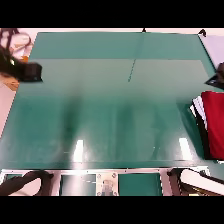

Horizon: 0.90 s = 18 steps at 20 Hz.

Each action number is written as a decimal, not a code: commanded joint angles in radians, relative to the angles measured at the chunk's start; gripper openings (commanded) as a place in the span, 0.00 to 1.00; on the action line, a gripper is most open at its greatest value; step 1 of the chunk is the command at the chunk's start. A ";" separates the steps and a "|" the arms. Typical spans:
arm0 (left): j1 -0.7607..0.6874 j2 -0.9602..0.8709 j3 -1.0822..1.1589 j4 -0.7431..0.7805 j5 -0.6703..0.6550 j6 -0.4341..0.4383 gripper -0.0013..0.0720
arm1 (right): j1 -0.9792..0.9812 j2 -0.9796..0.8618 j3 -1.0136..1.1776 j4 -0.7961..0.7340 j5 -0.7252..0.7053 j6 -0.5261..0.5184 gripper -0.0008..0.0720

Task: Fold the shirts.

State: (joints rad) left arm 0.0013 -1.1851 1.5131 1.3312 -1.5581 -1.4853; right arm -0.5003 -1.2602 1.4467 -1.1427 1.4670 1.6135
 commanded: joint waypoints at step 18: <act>0.000 0.422 -0.761 -0.190 0.171 -0.032 0.05 | 0.344 0.469 -0.754 0.043 -0.282 -0.107 0.03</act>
State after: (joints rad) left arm 0.0013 -0.7658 0.7567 1.1446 -1.3861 -1.5143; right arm -0.1589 -0.7952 0.6983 -1.1011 1.1873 1.5074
